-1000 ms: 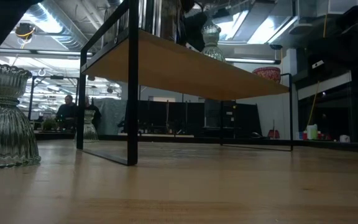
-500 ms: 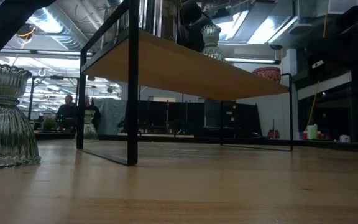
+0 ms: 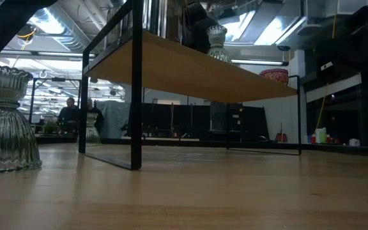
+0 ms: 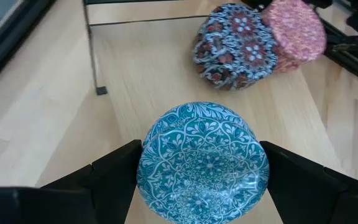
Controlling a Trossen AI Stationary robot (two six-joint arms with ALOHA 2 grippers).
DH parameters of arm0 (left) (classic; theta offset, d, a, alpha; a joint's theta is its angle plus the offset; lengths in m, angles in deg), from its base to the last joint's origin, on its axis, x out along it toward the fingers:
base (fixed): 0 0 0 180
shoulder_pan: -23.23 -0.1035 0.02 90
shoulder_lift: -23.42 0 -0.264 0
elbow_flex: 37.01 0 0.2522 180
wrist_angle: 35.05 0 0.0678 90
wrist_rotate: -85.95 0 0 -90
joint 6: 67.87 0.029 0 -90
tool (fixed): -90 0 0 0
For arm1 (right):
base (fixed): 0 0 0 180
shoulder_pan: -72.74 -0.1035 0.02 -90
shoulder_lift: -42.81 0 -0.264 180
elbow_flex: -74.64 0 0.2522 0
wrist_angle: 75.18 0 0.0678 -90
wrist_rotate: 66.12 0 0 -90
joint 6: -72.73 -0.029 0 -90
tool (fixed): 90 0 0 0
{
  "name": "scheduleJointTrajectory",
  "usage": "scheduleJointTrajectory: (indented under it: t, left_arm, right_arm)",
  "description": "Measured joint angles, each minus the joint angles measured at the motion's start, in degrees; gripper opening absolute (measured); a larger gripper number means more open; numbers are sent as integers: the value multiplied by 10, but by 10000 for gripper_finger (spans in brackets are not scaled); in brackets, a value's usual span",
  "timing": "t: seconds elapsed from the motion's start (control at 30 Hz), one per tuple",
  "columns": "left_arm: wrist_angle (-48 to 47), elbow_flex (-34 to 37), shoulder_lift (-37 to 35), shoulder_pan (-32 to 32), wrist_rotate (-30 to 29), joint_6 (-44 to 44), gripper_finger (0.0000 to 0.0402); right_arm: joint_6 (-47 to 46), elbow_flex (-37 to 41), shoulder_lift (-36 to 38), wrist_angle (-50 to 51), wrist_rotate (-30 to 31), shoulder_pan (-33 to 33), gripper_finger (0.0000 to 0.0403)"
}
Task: Pick & Place candle stick holders
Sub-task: Put the blue patterned scented candle on the shelf
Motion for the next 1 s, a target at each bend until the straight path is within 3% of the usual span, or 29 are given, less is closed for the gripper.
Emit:
scheduleJointTrajectory:
  t: [1.0]
  left_arm:
    - [-21,-1,4,24,-26,-6,308]
  right_arm:
    - [0,0,0,0,0,0,10]
